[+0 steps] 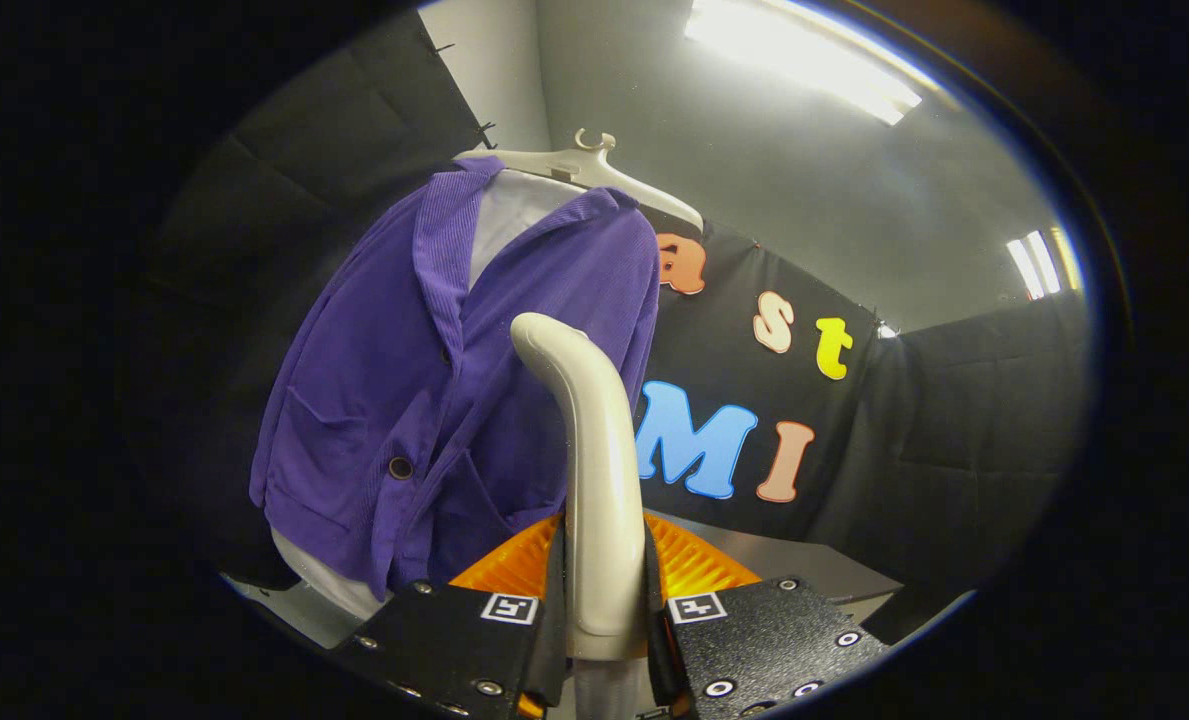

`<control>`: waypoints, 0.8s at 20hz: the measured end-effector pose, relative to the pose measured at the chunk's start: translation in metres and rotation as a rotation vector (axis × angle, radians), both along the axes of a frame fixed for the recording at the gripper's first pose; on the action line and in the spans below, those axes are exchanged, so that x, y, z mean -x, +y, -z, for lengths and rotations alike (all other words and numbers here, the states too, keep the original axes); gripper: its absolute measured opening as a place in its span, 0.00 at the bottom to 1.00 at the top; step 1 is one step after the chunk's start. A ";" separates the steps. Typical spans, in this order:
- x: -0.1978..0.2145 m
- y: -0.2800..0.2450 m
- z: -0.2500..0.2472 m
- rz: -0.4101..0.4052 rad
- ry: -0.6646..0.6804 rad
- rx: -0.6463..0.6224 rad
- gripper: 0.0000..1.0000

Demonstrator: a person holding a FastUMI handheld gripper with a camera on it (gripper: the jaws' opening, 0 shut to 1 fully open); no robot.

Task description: Iron the clothes twice with a garment steamer, once on the left side and once on the right side.

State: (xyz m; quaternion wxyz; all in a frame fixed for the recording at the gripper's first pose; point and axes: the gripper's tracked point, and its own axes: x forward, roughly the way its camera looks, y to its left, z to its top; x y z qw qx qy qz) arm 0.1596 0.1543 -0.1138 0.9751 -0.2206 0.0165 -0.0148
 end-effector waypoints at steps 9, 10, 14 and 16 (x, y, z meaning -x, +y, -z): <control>0.026 -0.014 0.073 -0.004 0.140 0.042 0.33; 0.029 -0.015 0.081 -0.009 0.158 0.033 0.33; 0.038 -0.019 0.103 0.000 0.200 0.042 0.33; 0.044 -0.020 0.114 0.002 0.220 0.041 0.33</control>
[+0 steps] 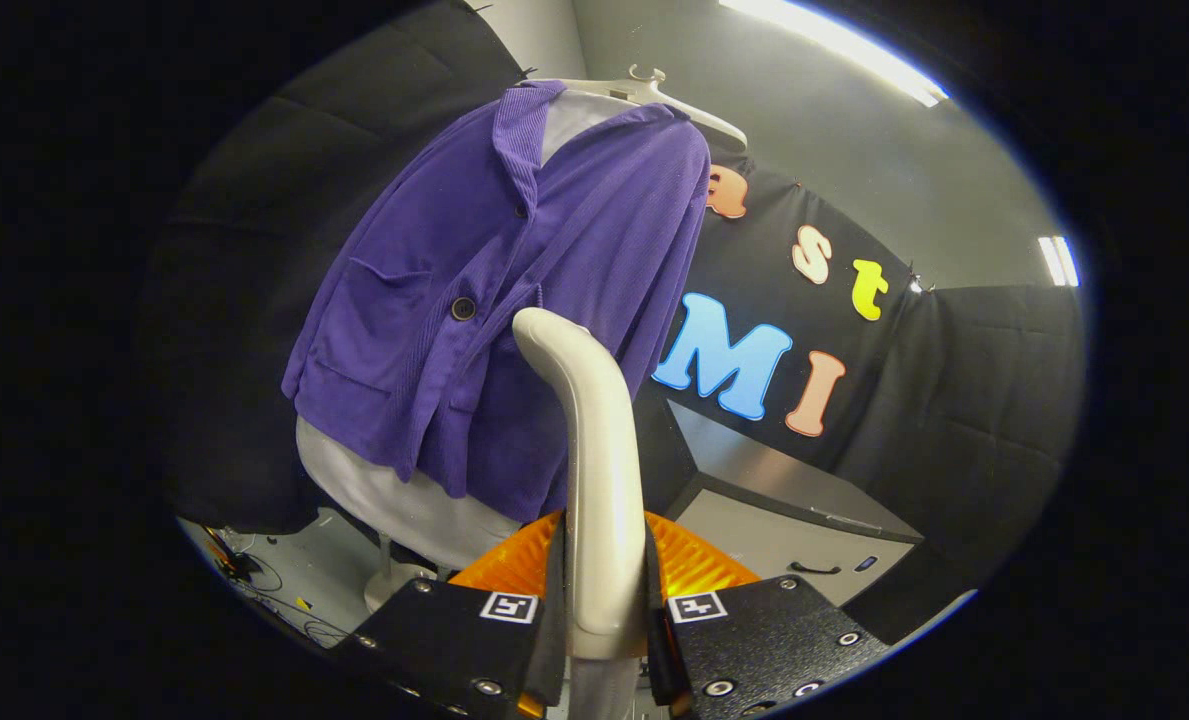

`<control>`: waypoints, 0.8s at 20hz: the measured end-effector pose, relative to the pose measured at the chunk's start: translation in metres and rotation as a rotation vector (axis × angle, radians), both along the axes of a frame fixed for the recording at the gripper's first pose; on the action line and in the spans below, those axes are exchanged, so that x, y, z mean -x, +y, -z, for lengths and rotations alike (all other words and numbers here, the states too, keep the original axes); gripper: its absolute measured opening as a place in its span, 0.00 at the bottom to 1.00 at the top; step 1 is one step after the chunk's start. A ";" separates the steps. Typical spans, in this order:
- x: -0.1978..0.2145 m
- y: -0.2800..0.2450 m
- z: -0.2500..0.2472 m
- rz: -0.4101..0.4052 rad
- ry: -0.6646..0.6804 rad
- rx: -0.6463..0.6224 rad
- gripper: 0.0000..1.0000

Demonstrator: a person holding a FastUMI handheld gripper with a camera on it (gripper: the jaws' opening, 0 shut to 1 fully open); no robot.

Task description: Iron the clothes twice with a garment steamer, once on the left side and once on the right side.

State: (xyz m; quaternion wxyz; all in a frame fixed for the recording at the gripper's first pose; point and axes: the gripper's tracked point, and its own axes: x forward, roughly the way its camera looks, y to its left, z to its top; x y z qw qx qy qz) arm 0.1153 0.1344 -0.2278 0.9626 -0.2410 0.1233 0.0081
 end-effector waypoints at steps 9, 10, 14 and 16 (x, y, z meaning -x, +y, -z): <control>0.018 0.001 0.047 0.006 0.110 0.010 0.33; 0.018 0.002 0.051 0.006 0.118 0.016 0.33; 0.029 0.004 0.072 0.002 0.181 0.015 0.33; 0.044 0.007 0.092 -0.015 0.242 0.013 0.33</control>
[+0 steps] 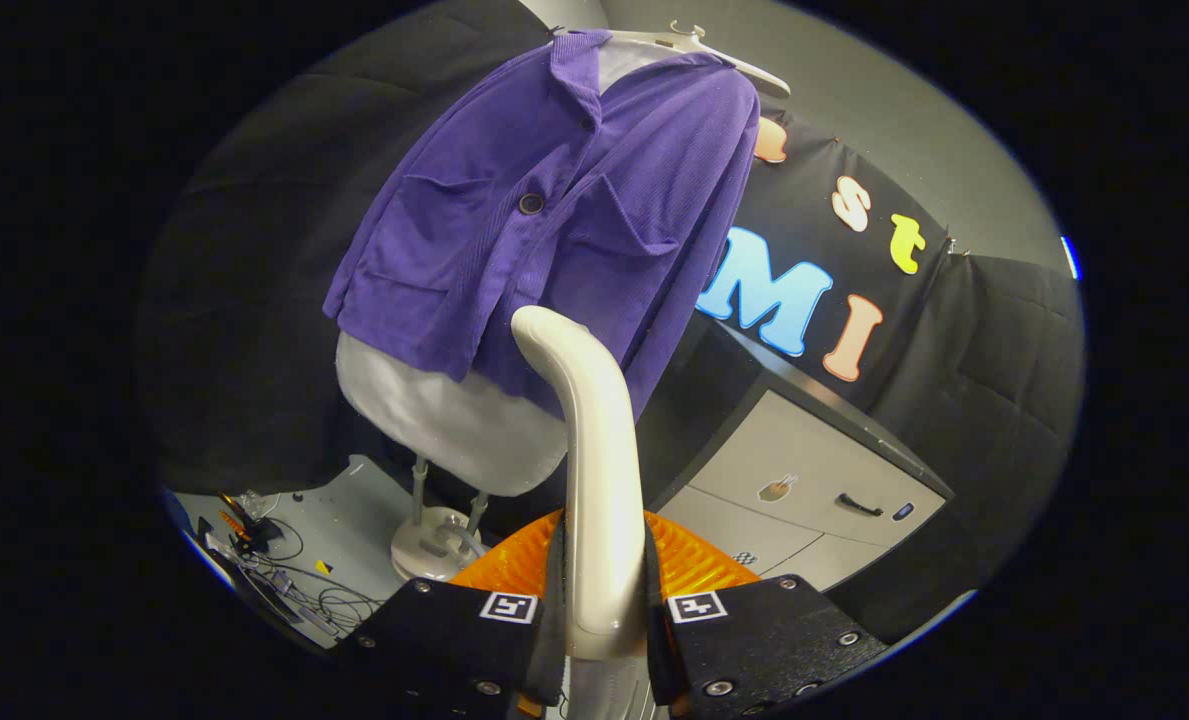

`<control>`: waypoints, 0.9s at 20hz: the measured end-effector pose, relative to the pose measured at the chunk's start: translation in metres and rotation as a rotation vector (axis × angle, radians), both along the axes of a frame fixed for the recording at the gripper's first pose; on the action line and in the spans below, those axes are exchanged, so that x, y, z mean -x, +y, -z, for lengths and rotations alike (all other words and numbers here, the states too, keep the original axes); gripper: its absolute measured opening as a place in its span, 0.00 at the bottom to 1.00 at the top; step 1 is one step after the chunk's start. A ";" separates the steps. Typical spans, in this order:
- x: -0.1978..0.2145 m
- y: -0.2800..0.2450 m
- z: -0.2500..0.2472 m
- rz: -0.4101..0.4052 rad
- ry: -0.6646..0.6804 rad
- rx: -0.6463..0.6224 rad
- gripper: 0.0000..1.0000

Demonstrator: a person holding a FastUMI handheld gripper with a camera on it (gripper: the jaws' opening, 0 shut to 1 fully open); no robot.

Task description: Iron the clothes twice with a garment steamer, once on the left side and once on the right side.

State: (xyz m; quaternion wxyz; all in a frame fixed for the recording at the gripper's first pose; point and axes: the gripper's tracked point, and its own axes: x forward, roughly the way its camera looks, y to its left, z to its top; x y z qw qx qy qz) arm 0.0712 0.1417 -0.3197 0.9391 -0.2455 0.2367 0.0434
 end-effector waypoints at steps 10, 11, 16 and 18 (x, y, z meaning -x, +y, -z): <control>0.067 0.052 0.024 -0.136 0.146 -0.071 0.33; 0.068 0.062 0.016 -0.159 0.131 -0.111 0.33; 0.051 0.113 -0.046 -0.252 0.029 -0.199 0.33; 0.036 0.135 -0.070 -0.286 0.004 -0.229 0.33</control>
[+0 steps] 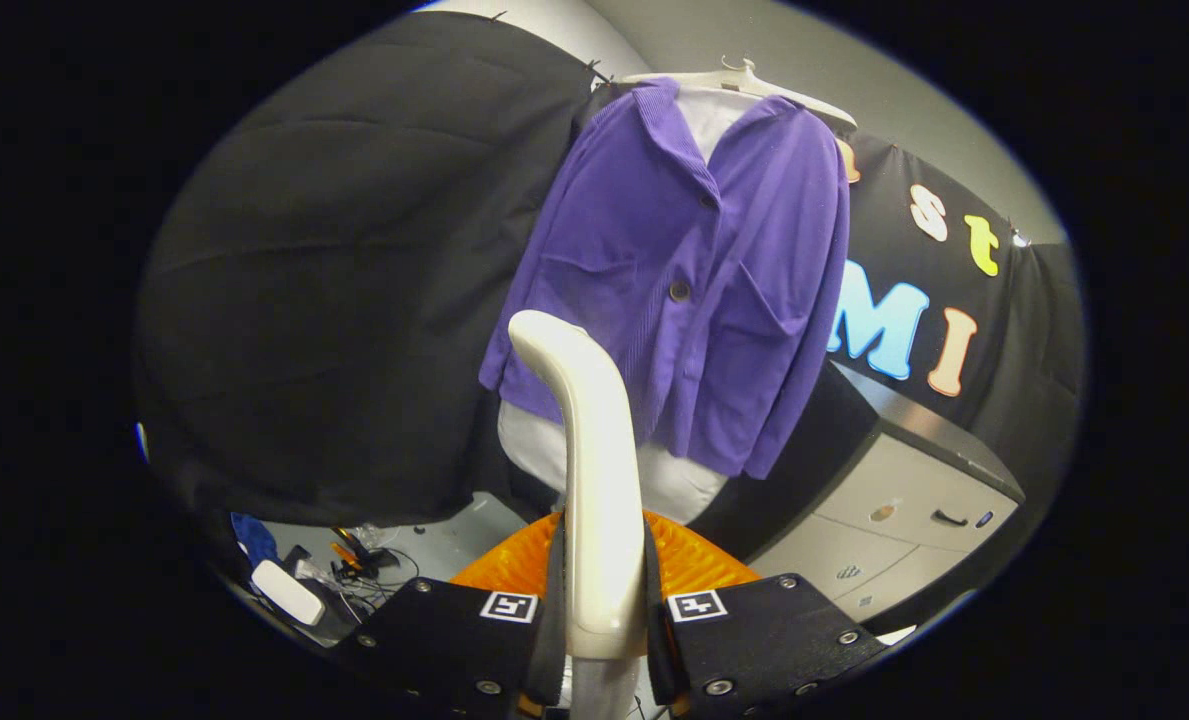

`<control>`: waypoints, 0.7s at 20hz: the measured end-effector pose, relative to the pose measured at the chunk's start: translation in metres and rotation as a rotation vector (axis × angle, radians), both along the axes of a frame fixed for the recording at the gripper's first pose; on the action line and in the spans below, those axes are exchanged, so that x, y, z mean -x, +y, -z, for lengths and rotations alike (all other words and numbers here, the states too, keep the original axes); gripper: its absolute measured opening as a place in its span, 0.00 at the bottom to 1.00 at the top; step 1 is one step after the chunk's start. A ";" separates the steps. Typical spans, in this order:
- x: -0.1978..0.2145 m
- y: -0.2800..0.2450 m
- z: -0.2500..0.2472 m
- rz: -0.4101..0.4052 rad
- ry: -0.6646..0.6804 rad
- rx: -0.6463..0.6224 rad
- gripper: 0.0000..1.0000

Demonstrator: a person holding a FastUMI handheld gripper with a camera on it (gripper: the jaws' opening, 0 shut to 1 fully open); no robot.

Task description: Iron the clothes twice with a garment steamer, once on the left side and once on the right side.

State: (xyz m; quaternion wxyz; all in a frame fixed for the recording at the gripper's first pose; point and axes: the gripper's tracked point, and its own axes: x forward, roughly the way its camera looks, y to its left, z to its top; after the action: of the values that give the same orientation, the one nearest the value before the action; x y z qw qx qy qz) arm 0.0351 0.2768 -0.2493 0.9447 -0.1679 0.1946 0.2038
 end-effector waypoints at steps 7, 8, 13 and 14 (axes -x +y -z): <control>-0.060 0.041 -0.131 -0.026 -0.194 -0.121 0.33; -0.067 0.047 -0.148 -0.032 -0.221 -0.156 0.33; -0.093 0.068 -0.250 -0.039 -0.431 -0.211 0.33; -0.100 0.073 -0.265 -0.034 -0.468 -0.220 0.33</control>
State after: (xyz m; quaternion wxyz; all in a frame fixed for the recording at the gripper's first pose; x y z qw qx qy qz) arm 0.1349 0.3496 0.0156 0.9730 -0.1099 -0.0555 0.1953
